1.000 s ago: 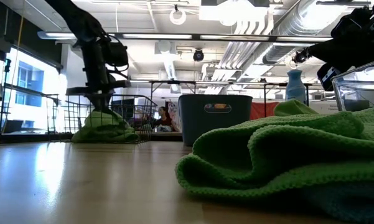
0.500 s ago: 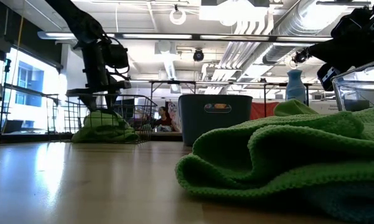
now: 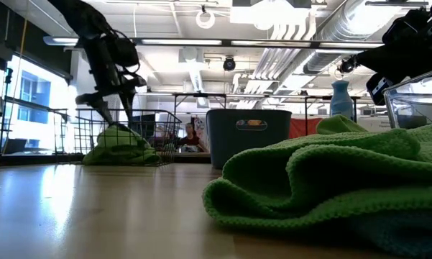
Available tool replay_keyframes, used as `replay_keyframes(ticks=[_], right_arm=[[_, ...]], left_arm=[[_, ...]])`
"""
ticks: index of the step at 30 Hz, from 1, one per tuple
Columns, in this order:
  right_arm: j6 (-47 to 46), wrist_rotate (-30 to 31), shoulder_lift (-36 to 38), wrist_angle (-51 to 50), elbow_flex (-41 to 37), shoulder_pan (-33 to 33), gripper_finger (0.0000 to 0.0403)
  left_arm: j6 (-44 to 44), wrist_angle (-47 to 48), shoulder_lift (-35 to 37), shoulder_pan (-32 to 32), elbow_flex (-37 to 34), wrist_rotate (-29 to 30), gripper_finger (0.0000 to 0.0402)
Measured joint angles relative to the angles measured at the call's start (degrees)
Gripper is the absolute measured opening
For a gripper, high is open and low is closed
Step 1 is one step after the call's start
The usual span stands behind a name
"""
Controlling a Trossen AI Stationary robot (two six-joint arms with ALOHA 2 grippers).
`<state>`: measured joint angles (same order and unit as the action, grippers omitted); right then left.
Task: Sort microfiber towel by color & place in baskets
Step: Put the bottom left green towel into the wire basket, then put the top green towel into the wire basket
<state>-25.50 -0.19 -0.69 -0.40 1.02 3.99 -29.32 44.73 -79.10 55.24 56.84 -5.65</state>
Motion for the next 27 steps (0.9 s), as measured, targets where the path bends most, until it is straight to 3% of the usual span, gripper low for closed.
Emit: replay_keyframes(ticks=[6, 14, 19, 27], right_arm=[[0.0, -0.02, 0.0, 0.0, -0.02, 0.0, 0.0], [0.0, -0.01, 0.0, -0.02, -0.02, -0.01, 0.0], [-0.02, 0.0, 0.02, -0.02, -0.02, 0.0, 0.0], [-0.02, -0.01, 0.02, -0.01, -0.02, -0.02, 0.0]], left_arm=[[1.31, 0.78, 5.7, -1.01, 0.0, 0.24, 0.0241], [0.83, 0.8, 10.86, -6.82, 0.04, 0.27, 0.0241], [-0.04, -3.52, 13.43, -14.53, 0.04, -1.94, 0.0241], [1.82, -22.79, 14.32, -31.2, 0.04, -5.84, 0.0241]])
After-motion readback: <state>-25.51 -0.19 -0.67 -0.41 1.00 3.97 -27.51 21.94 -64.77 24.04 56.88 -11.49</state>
